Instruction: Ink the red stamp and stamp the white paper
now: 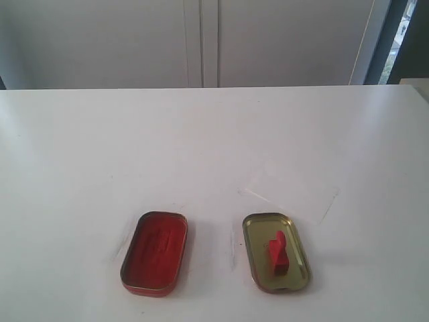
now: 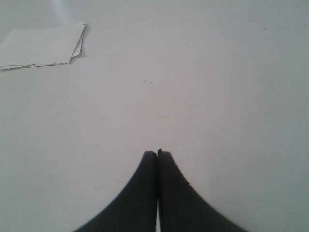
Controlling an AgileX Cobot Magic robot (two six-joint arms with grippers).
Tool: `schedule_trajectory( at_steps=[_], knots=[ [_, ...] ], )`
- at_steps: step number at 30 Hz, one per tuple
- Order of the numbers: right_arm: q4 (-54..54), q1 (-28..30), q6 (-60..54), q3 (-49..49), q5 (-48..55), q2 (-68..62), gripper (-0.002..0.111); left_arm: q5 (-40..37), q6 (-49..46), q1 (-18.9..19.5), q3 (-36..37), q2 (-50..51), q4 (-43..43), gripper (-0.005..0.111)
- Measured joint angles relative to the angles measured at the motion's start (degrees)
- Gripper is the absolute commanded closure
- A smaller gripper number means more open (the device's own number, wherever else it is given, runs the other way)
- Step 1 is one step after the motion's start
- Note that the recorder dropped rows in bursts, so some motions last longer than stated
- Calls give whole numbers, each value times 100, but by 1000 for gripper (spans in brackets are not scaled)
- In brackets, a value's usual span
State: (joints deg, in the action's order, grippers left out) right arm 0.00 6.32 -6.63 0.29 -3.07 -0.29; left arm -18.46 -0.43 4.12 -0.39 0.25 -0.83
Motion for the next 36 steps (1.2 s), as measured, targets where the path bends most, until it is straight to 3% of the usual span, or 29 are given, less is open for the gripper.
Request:
schedule_trajectory(
  at_steps=[18,28,36],
  knots=[
    [0,0,0,42,-256,0,108,0,0,0,0,0,0,107],
    [0,0,268,1049,726,0,108,0,0,0,0,0,0,107],
    [0,0,365,1636,894,-277,108,0,0,0,0,0,0,107]
  ],
)
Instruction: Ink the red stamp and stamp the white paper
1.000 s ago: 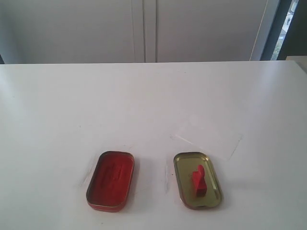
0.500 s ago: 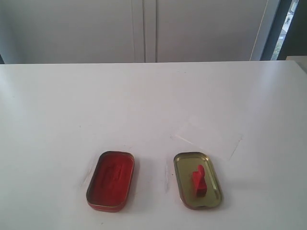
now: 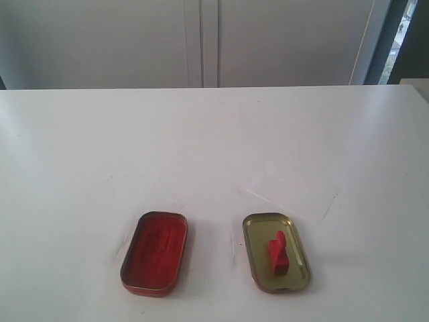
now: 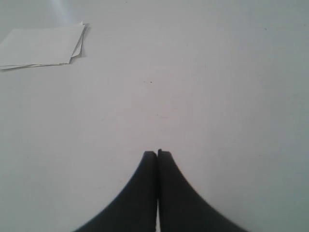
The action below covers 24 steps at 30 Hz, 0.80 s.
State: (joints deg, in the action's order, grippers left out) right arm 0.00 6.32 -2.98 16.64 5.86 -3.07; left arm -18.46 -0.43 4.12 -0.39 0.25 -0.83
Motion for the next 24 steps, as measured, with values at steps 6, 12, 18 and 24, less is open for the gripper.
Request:
schedule_trajectory(
  at_steps=[6,12,18,24],
  knots=[
    [0,0,0,84,-34,-27,108,0,0,0,0,0,0,107],
    [0,0,37,197,18,-39,108,0,0,0,0,0,0,107],
    [0,0,141,693,599,-442,108,0,0,0,0,0,0,107],
    [0,0,260,1339,1475,-1246,108,0,0,0,0,0,0,107]
  ],
)
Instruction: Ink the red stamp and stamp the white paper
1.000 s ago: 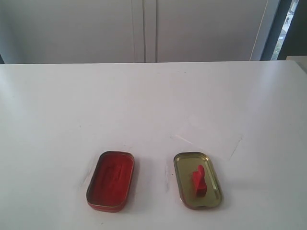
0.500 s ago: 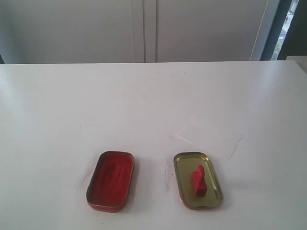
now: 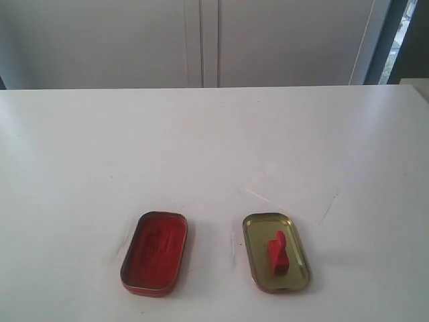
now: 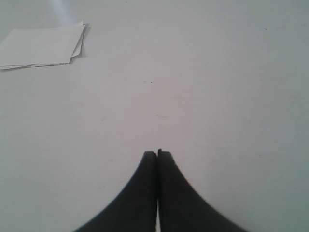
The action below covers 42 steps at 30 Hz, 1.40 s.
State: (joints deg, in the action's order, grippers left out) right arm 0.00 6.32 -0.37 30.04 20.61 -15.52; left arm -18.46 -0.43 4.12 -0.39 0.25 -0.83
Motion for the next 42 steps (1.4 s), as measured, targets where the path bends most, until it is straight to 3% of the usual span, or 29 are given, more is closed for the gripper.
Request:
schedule_trajectory(
  at_steps=[21,30,37,42],
  knots=[
    [0,0,635,1761,2896,-2774,108,0,0,0,0,0,0,107],
    [1024,-13,-28,1973,3210,-3995,108,0,0,0,0,0,0,107],
    [1287,-660,-156,1973,3093,-4901,108,0,0,0,0,0,0,107],
    [1307,-1588,-29,1973,2831,-5712,108,0,0,0,0,0,0,107]
  ],
)
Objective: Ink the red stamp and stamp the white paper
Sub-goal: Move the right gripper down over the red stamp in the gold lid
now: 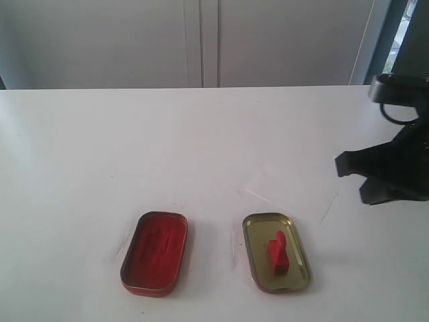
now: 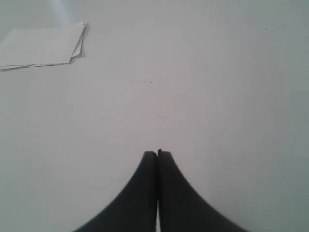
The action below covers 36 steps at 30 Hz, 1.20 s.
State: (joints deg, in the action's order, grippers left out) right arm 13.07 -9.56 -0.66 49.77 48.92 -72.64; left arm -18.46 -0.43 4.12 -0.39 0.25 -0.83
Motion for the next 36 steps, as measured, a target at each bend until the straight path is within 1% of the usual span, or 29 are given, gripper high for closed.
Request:
schedule_trajectory(
  at_steps=[5,13,24,31,36],
  knots=[
    [13,-697,314,172,-134,-535,108,0,0,0,0,0,0,107],
    [-53,-1288,761,706,-119,-979,108,0,0,0,0,0,0,107],
    [-686,-2083,1887,1279,75,-1834,108,0,0,0,0,0,0,107],
    [-1187,-2467,2448,1441,214,-2339,108,0,0,0,0,0,0,107],
    [-1226,-2501,2542,1441,266,-2391,108,0,0,0,0,0,0,107]
  ],
)
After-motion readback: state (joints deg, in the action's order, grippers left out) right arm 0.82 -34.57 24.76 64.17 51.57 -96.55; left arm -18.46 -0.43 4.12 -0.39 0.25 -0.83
